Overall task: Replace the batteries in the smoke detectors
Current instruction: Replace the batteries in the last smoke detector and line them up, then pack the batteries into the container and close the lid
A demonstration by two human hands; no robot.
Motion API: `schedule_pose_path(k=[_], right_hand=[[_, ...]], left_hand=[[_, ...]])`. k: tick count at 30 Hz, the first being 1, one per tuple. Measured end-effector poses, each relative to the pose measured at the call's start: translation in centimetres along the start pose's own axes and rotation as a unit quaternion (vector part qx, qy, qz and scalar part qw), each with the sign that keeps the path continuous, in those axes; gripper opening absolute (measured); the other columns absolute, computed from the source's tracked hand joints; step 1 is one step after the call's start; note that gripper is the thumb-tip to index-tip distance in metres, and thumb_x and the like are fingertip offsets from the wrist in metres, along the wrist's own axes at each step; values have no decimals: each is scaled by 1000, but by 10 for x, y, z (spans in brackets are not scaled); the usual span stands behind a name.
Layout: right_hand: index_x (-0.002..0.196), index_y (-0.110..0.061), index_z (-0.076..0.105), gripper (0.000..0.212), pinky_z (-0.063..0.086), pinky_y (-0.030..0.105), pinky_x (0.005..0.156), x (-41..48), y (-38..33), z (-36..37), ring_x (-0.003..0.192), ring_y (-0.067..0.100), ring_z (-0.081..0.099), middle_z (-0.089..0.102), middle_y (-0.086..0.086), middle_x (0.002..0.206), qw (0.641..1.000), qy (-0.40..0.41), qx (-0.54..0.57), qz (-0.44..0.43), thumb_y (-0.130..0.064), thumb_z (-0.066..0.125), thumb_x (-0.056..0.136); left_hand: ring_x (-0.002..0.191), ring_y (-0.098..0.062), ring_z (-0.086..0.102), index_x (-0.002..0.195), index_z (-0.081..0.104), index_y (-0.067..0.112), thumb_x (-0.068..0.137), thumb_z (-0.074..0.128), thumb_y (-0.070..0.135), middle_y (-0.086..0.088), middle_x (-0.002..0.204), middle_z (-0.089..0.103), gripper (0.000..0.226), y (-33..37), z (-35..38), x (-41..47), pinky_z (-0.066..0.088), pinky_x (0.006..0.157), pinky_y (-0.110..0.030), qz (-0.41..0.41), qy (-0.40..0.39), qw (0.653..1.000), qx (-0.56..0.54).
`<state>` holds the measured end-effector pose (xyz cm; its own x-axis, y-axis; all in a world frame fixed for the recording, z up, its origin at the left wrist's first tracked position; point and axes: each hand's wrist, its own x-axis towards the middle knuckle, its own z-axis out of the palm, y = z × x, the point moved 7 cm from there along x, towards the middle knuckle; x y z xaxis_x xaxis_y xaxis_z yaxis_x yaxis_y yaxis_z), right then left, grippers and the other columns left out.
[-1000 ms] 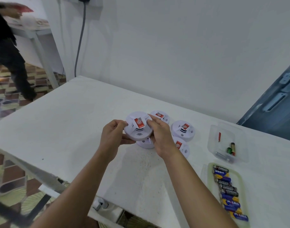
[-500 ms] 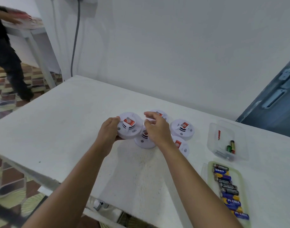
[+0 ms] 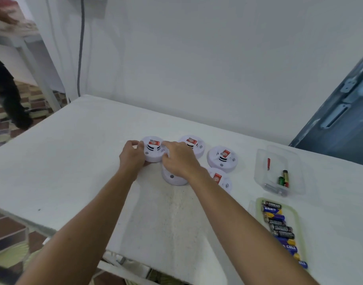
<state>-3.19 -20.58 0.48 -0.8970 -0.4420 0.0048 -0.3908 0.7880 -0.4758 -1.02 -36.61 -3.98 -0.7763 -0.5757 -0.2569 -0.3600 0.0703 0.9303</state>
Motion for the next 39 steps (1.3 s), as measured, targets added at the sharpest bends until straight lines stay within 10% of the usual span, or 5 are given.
schedule_pose_path(k=[12,21,29,39], right_hand=[[93,-13,47,9,37,36,74,29,3,15,94,30,54,56,9,104,995,-77,37,60,-22,42,94],[88,-11,48,12,40,37,74,28,3,11,89,30,55,58,12,101,998,-48,8,46,-18,43,97],[136,-5,55,42,45,43,101,19,6,3,120,31,56,62,14,131,998,-36,35,43,-11,42,96],[114,-12,68,31,46,16,82,-45,34,-70,94,6,64,69,-5,114,925,206,316,41,0,50,92]], left_hand=[[92,-34,62,88,68,0,91,49,49,-15,89,69,53,15,4,10,51,84,-42,96,-10,972,214],[124,-33,47,140,42,11,86,66,41,-17,135,49,66,11,13,9,39,101,-42,120,-43,958,257],[123,-32,47,139,44,7,89,65,36,-18,137,47,61,17,13,1,38,96,-36,152,-22,952,264],[100,-7,52,117,64,19,89,57,15,3,120,60,29,84,46,-85,37,81,-17,331,-62,925,176]])
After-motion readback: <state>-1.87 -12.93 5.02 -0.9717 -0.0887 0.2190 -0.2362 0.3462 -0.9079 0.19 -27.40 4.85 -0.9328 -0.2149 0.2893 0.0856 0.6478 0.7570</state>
